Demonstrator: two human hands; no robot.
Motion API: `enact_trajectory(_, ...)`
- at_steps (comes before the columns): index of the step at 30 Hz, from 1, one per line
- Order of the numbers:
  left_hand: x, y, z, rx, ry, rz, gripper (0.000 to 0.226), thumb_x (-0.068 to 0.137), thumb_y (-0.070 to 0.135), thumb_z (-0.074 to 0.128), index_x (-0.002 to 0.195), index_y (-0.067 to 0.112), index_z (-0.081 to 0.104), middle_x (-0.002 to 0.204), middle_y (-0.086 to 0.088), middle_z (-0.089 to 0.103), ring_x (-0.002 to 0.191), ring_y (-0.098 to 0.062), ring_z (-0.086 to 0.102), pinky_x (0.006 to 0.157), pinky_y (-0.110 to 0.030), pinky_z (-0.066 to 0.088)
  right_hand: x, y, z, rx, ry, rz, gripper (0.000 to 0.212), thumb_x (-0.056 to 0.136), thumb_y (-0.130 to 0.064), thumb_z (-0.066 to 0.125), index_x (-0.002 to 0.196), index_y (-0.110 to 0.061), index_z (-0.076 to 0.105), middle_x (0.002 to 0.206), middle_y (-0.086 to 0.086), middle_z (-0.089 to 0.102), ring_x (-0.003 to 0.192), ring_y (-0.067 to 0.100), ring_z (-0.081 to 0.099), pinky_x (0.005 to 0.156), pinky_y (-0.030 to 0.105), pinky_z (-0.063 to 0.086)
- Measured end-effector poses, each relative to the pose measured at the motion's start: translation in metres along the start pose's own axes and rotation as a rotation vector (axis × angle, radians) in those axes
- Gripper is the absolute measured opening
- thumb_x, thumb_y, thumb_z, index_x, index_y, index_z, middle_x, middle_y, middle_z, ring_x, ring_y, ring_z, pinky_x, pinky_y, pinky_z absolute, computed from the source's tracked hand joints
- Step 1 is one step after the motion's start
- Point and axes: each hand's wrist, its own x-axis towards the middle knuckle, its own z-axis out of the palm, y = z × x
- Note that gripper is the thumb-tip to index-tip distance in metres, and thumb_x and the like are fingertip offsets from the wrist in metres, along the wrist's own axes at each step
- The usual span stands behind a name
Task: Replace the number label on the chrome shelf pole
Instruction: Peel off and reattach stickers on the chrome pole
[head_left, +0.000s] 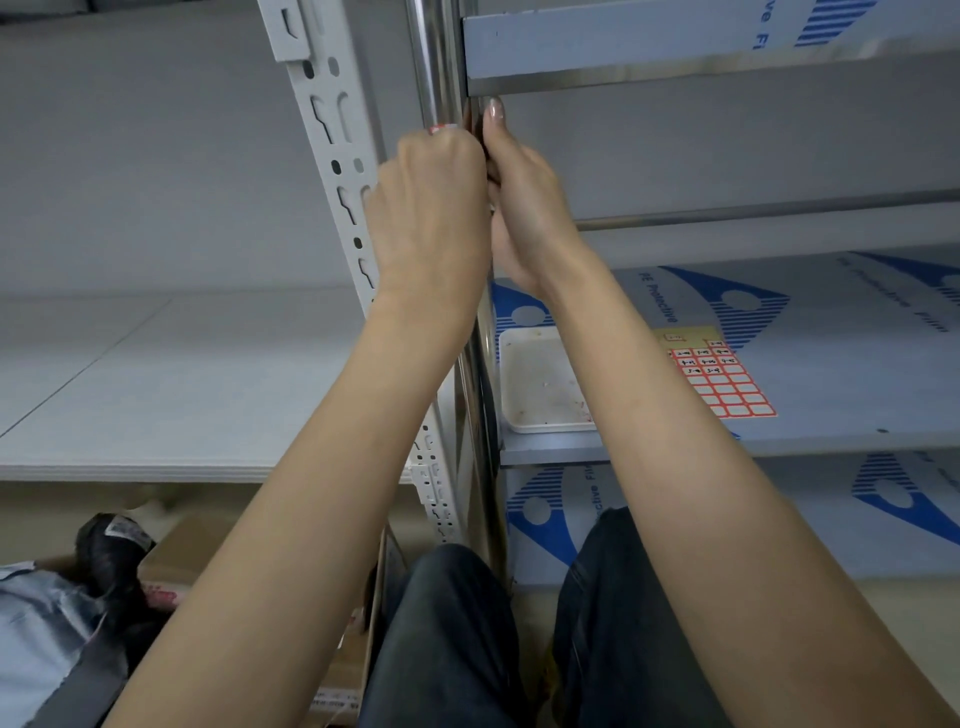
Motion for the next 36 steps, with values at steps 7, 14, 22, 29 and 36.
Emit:
enact_trajectory(7, 0.008, 0.024, -0.012, 0.152, -0.082, 0.029, 0.03, 0.096, -0.004, 0.033, 0.117, 0.0, 0.054, 0.119, -0.018, 0.055, 0.109, -0.036, 0.056, 0.07, -0.034, 0.035, -0.006, -0.004, -0.003, 0.151, -0.005, 0.093, 0.045, 0.103, -0.031, 0.035, 0.07, -0.015, 0.062, 0.062, -0.003, 0.066, 0.07, 0.012, 0.061, 0.076, 0.029, 0.046)
enact_trajectory(14, 0.014, 0.031, -0.015, 0.258, -0.118, 0.079, 0.033, 0.094, -0.009, 0.033, 0.115, 0.0, 0.057, 0.121, -0.017, 0.055, 0.113, -0.035, 0.055, 0.073, -0.034, 0.037, -0.008, -0.006, -0.004, 0.196, 0.001, 0.084, 0.045, 0.103, -0.027, 0.032, 0.07, -0.016, 0.061, 0.058, -0.005, 0.067, 0.068, 0.011, 0.061, 0.071, 0.029, 0.046)
enact_trajectory(22, 0.013, 0.015, -0.018, 0.239, -0.095, 0.13, 0.023, 0.092, -0.004, 0.041, 0.108, -0.001, 0.058, 0.112, -0.02, 0.058, 0.105, -0.039, 0.057, 0.068, -0.035, 0.034, 0.002, 0.0, -0.003, 0.13, -0.07, 0.056, 0.031, 0.103, -0.036, 0.031, 0.101, -0.016, 0.055, 0.12, 0.008, 0.054, 0.126, 0.023, 0.048, 0.108, 0.036, 0.036)
enact_trajectory(29, 0.011, 0.0, -0.023, 0.097, -0.04, 0.122, 0.012, 0.087, -0.001, 0.04, 0.085, 0.001, 0.051, 0.096, -0.027, 0.056, 0.093, -0.044, 0.055, 0.063, -0.037, 0.031, 0.001, -0.002, -0.007, 0.077, -0.046, 0.048, 0.05, 0.104, -0.034, 0.027, 0.141, -0.002, 0.038, 0.147, 0.013, 0.042, 0.134, 0.02, 0.041, 0.1, 0.026, 0.035)
enact_trajectory(36, 0.007, -0.025, -0.019, -0.067, -0.003, 0.203, 0.018, 0.086, 0.01, 0.036, 0.074, 0.001, 0.045, 0.075, -0.019, 0.048, 0.071, -0.039, 0.046, 0.058, -0.037, 0.03, 0.006, 0.004, -0.008, 0.052, -0.054, 0.03, 0.051, 0.104, -0.035, 0.025, 0.142, -0.003, 0.038, 0.147, 0.013, 0.041, 0.137, 0.022, 0.038, 0.107, 0.032, 0.033)
